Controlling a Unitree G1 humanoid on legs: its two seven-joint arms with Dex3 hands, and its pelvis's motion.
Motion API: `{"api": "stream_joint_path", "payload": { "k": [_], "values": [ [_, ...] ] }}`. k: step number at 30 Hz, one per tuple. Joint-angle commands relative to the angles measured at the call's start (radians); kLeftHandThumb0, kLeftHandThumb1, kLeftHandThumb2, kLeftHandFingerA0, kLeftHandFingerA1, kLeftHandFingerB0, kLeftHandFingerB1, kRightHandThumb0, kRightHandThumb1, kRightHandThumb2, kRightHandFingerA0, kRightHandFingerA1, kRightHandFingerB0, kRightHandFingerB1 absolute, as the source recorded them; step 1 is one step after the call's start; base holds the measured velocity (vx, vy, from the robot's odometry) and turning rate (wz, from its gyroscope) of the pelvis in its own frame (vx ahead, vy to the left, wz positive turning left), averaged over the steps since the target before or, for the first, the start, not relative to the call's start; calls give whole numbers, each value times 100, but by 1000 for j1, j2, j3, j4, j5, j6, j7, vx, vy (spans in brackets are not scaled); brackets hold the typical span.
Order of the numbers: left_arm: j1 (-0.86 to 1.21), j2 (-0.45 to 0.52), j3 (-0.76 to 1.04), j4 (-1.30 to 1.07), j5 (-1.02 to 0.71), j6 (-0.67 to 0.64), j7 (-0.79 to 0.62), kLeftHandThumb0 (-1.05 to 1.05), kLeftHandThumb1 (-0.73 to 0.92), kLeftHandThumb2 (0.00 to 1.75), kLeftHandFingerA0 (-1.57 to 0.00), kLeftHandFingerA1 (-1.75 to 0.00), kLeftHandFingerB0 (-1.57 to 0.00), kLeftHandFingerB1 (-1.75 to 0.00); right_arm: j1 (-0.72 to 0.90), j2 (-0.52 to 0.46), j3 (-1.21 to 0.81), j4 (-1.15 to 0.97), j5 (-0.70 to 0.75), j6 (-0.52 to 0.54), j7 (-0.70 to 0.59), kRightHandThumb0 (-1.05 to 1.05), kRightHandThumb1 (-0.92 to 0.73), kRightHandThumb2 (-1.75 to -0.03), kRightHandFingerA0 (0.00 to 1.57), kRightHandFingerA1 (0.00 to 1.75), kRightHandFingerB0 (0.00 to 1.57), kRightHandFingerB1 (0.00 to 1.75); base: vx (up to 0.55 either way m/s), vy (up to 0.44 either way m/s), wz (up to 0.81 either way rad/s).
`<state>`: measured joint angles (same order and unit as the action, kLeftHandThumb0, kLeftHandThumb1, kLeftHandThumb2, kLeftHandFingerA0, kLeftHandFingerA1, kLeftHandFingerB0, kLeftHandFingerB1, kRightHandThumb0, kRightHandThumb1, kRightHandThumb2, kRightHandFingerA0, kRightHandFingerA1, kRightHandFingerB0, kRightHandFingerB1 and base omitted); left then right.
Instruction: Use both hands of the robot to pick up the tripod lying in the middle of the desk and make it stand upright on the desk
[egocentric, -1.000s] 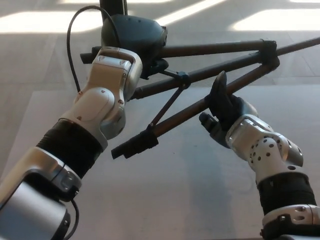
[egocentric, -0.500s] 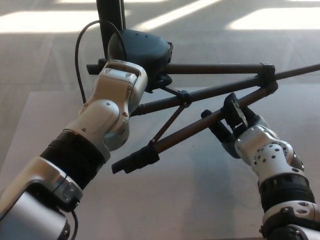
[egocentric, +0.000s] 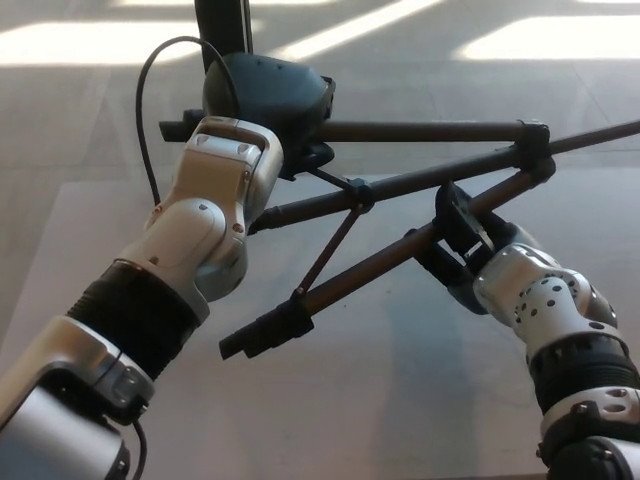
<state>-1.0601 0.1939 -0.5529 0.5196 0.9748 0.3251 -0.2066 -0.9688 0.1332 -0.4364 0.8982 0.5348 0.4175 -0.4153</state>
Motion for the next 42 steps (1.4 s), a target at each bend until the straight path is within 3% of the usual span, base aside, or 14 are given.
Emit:
{"api": "stream_joint_path", "payload": {
  "k": [1, 6, 7, 13, 14, 18, 25, 26, 28, 29, 31, 36, 37, 42],
  "values": [
    [-19, 26, 21, -16, -2, 9, 14, -30, 70, 68, -80, -133, -78, -86, -31, -57, -21, 14, -1, 44, -3, -41, -71, -70, 107, 175, 81, 164, 0, 0, 0],
    [10, 61, 52, -40, -20, 16, 13, -29, 69, 68, -74, -129, -70, -78, 12, -121, 36, -67, -74, 32, 30, -32, -54, -103, 123, 174, 90, 151, 0, 0, 0],
    [10, 71, 60, -28, -21, 26, 12, -30, 77, 67, -77, -132, -69, -73, 9, -165, 67, -76, -111, 34, 39, -36, -50, -92, 105, 175, 81, 175, 0, 0, 0],
    [53, 103, 120, -59, -56, -34, 108, -24, 69, 68, -89, -170, -67, -131, 73, -272, 254, -188, -281, -32, 54, -23, -48, -125, 99, 175, 84, 158, 0, 0, 0],
    [57, 111, 129, -72, -55, -36, 119, -33, 72, 68, -68, -143, -66, -104, 87, -291, 276, -205, -299, -54, 71, -21, -44, -132, 97, 175, 85, 156, 0, 0, 0],
    [1, 131, 178, -78, -73, -11, 87, -26, 61, 68, -78, -175, -67, -137, 93, -396, 387, -249, -395, -76, 119, -22, -45, -125, 99, 165, 89, 139, 0, 0, 0],
    [-31, 162, 250, -45, -137, -53, 99, -19, 56, 90, -88, -175, -68, -131, 84, -503, 547, -251, -538, -153, 99, -22, -43, -116, 119, 132, 106, 116, 0, 0, 0],
    [-1, 155, 270, -60, -149, -27, 101, -15, 55, 88, -97, -175, -68, -128, 88, -520, 551, -267, -534, -171, 126, -20, -37, -131, 94, 164, 95, 141, 0, 0, 0],
    [40, 158, 283, -76, -152, -31, 121, -22, 55, 82, -84, -175, -74, -121, 85, -533, 560, -283, -529, -159, 131, -20, -39, -131, 94, 166, 94, 143, 0, 0, 0],
    [85, 161, 297, -93, -160, -57, 156, -22, 53, 78, -80, -175, -66, -157, 78, -538, 556, -295, -521, -156, 130, -19, -42, -123, 96, 169, 89, 139, 0, 0, 0],
    [124, 171, 309, -101, -168, -59, 153, -21, 62, 64, -84, -168, -69, -117, 57, -560, 575, -299, -535, -162, 135, -22, -43, -119, 86, 172, 85, 139, 0, 0, 0],
    [107, 179, 320, -61, -174, -88, 165, -34, 64, 69, -78, -165, -63, -130, 3, -620, 619, -244, -569, -252, 154, -29, -63, -88, 85, 166, 83, 129, 0, 0, 0],
    [83, 161, 352, -59, -196, -33, 139, -26, 64, 79, -75, -135, -71, -101, -50, -647, 662, -251, -605, -193, 170, -26, -55, -102, 85, 161, 86, 110, 0, 0, 0],
    [38, 159, 412, -13, -244, 0, 143, -27, 67, 84, -82, -152, -76, -101, -196, -704, 765, -179, -692, -239, 178, -14, -46, -117, 97, 174, 82, 147, 0, 0, 0]
  ]
}}
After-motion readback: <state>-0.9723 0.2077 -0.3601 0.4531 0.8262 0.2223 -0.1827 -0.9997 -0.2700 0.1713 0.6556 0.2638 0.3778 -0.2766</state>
